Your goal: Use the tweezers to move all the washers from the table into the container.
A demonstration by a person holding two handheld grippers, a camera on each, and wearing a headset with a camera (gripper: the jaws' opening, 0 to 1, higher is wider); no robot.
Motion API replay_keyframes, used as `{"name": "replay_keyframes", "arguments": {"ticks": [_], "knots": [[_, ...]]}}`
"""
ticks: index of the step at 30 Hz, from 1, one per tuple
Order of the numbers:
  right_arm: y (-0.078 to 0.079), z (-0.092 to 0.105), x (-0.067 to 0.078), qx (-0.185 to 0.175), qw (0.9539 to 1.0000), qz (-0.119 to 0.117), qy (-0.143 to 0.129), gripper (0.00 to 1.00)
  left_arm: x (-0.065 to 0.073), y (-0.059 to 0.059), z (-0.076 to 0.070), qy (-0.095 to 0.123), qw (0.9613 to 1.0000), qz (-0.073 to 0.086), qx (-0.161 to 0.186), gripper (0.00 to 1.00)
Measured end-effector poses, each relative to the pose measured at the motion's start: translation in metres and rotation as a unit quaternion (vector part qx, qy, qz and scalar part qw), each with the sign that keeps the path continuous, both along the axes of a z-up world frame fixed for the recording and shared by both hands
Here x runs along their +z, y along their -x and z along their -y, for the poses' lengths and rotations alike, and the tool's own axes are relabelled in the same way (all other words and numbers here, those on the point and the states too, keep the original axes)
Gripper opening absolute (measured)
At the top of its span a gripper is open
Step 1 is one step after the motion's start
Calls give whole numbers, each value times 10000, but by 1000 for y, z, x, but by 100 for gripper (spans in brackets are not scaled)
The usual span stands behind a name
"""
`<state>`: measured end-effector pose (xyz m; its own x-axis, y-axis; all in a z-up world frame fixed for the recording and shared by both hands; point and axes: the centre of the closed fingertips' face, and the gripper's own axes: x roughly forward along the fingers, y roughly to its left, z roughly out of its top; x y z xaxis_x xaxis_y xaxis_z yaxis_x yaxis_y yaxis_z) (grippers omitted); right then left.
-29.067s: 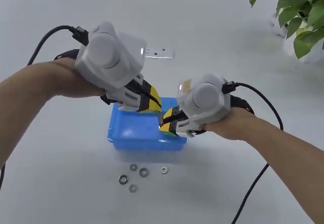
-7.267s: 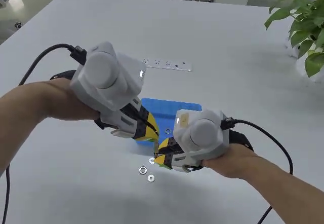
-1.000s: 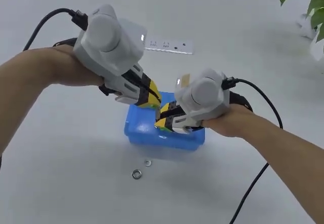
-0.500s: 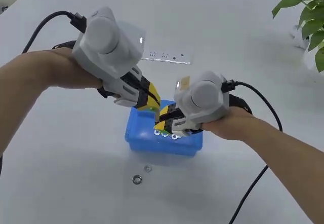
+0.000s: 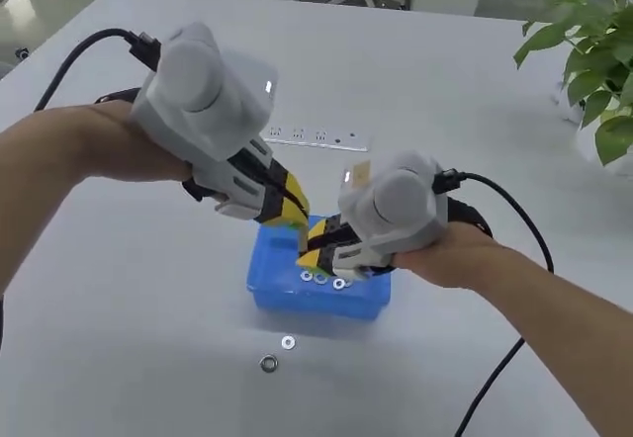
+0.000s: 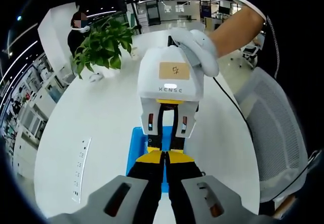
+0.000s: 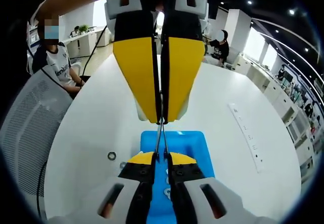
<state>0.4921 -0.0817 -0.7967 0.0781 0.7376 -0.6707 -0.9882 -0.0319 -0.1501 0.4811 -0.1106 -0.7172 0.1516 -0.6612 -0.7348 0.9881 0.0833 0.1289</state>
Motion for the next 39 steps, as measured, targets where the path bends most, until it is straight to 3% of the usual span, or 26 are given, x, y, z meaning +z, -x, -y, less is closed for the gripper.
{"name": "replay_keyframes", "arguments": {"ticks": [15,26,39], "knots": [[32,1,5,61,10000,60,7,12,4,33,0,-100,9999,10,-76,4],[60,0,-13,138,9998,-107,84,12,-14,57,-1,-149,9998,-132,-77,4],[82,-6,-41,259,9990,-319,171,12,-40,75,-11,-190,9993,-334,1,5]]}}
